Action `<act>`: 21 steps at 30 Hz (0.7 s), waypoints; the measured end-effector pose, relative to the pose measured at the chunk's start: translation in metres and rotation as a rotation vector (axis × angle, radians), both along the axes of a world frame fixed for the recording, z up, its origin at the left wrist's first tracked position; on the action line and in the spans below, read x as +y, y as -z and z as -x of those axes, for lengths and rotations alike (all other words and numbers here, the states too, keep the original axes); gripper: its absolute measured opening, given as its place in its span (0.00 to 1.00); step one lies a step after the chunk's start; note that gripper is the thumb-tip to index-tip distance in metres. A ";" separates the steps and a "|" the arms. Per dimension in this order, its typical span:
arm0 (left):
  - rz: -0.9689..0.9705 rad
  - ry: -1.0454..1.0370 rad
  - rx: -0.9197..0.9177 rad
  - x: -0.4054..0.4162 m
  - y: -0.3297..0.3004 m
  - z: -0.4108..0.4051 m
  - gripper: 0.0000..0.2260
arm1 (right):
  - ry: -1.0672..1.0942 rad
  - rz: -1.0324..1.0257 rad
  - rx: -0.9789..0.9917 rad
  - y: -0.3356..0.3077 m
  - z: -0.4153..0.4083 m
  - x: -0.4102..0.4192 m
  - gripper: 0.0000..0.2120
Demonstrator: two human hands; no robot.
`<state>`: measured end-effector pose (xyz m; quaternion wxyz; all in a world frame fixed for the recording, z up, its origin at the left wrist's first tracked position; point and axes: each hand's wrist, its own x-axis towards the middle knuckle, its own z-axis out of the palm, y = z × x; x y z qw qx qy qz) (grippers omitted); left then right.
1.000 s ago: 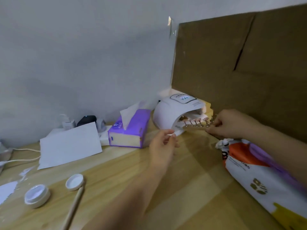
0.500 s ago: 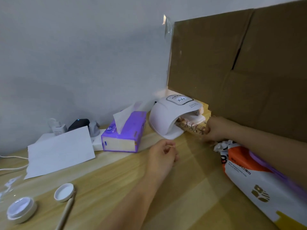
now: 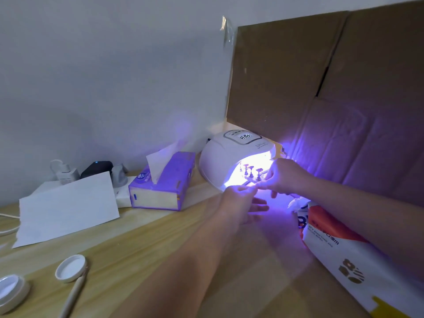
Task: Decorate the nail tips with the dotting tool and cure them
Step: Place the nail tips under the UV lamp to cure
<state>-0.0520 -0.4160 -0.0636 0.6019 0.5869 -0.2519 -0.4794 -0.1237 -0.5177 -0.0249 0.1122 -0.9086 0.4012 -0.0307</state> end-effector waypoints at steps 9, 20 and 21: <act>-0.049 -0.176 0.298 -0.032 -0.005 -0.005 0.13 | -0.002 -0.019 -0.095 0.009 -0.019 -0.012 0.24; -0.048 -0.326 0.438 -0.058 0.002 -0.015 0.09 | 0.155 -0.393 -0.143 0.002 -0.033 -0.017 0.07; -0.057 -0.335 0.437 -0.060 0.002 -0.015 0.08 | 0.197 -0.346 -0.166 0.005 -0.037 -0.019 0.08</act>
